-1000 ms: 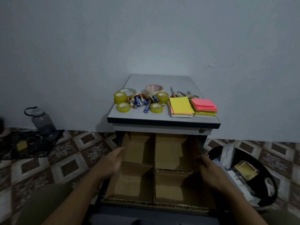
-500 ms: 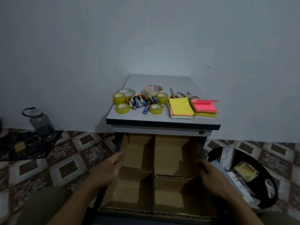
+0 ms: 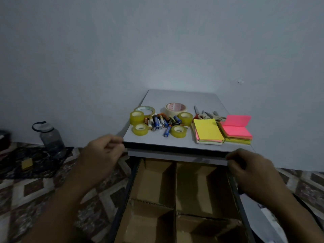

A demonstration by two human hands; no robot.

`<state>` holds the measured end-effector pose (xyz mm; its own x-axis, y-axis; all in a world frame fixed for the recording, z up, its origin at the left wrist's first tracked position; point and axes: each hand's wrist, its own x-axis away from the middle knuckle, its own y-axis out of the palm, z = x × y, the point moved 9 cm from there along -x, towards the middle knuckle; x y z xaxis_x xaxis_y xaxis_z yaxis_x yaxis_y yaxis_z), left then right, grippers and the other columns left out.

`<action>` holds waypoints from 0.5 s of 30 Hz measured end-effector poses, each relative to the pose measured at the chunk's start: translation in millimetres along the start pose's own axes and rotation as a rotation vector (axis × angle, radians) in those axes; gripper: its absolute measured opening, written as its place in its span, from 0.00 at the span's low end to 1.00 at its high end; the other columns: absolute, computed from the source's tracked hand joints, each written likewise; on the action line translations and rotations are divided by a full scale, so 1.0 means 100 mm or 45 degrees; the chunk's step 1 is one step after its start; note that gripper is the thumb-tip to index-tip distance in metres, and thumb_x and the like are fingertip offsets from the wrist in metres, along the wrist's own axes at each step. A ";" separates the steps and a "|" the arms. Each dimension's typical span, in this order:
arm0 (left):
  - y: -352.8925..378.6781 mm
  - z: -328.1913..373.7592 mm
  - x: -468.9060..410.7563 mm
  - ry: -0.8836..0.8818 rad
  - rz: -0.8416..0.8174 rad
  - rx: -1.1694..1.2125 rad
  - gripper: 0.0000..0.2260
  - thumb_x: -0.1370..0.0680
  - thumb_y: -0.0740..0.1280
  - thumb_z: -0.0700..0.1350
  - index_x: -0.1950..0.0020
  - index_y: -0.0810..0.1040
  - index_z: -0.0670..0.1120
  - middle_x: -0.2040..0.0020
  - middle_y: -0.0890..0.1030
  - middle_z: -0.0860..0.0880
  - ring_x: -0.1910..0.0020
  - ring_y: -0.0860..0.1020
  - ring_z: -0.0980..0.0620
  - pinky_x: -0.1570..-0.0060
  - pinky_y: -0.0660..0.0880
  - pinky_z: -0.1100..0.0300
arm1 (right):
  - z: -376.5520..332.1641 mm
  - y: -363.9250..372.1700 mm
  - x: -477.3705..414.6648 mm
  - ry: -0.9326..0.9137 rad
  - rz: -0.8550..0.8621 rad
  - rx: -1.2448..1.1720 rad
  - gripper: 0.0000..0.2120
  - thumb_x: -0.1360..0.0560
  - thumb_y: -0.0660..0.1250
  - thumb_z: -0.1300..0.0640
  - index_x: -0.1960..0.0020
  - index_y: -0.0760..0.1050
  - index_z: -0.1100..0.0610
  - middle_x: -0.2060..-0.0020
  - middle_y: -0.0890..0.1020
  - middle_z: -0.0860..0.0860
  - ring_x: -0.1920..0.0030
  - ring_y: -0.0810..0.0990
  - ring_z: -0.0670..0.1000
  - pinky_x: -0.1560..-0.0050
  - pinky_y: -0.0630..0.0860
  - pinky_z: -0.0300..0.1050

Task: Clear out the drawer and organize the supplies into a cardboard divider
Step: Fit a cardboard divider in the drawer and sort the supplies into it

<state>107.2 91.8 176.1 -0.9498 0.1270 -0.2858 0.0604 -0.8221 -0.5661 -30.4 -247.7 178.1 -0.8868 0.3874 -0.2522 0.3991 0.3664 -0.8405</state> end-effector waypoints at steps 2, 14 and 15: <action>-0.10 0.06 -0.23 0.060 0.091 0.052 0.04 0.22 0.69 0.43 0.49 0.81 0.51 0.56 0.81 0.55 0.57 0.78 0.60 0.55 0.75 0.62 | -0.23 -0.18 -0.23 -0.094 0.057 -0.035 0.05 0.22 0.66 0.57 0.50 0.80 0.49 0.59 0.82 0.47 0.64 0.78 0.41 0.65 0.69 0.35; 0.54 0.00 -1.52 0.000 -0.254 -0.011 0.29 0.29 0.77 0.52 0.30 0.73 0.52 0.35 0.75 0.48 0.37 0.75 0.49 0.40 0.73 0.53 | -0.68 0.27 -1.83 -0.166 -0.239 -0.216 0.16 0.26 0.71 0.60 0.39 0.77 0.52 0.42 0.80 0.54 0.46 0.80 0.52 0.43 0.79 0.52; 0.59 0.00 -1.55 -0.001 -0.283 -0.019 0.30 0.30 0.78 0.52 0.30 0.73 0.53 0.36 0.75 0.49 0.39 0.76 0.49 0.41 0.74 0.54 | -0.66 0.38 -1.89 -0.152 -0.284 -0.178 0.17 0.27 0.71 0.58 0.38 0.76 0.51 0.40 0.79 0.53 0.44 0.78 0.52 0.42 0.78 0.52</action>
<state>257.9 24.0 187.1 -0.9406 0.3035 -0.1520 -0.1458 -0.7655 -0.6267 167.5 -251.1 224.9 -0.9742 0.1847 -0.1298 0.2117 0.5475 -0.8096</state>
